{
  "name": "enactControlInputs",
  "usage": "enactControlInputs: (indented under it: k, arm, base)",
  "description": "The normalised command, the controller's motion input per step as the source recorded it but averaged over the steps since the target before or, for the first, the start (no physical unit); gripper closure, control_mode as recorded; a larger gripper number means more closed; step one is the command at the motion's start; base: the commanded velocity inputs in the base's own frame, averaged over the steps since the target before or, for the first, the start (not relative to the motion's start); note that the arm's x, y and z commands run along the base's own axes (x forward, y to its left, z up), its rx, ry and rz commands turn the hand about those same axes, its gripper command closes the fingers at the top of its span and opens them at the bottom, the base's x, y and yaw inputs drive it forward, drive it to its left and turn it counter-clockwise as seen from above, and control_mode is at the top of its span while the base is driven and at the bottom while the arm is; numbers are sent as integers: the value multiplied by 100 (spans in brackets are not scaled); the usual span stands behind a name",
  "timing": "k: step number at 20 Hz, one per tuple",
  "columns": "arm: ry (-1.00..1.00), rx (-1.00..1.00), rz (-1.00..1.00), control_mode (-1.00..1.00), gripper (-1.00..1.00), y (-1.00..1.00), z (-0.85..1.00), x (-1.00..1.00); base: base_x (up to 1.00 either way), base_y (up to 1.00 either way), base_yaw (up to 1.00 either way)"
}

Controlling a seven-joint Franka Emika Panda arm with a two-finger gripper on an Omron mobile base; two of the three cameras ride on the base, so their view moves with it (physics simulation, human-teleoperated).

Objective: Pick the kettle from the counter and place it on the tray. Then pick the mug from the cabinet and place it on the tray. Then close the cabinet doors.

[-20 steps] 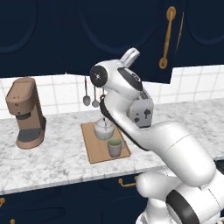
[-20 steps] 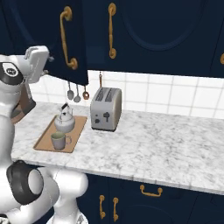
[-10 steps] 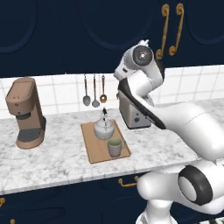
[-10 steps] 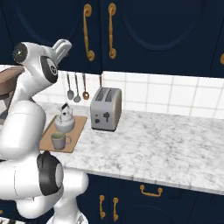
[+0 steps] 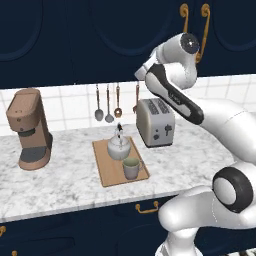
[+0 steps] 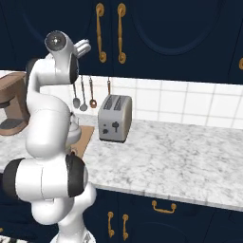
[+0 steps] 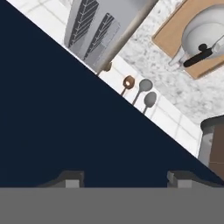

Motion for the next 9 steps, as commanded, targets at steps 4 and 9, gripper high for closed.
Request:
enactControlInputs:
  k: [4,9]
  arm:
    - [12,5,25,-100,-100,-26,-28,56]
    - [0,0,6,-100,-100,-3,-31,3]
  base:
    - [0,0,0]
    - [0,0,0]
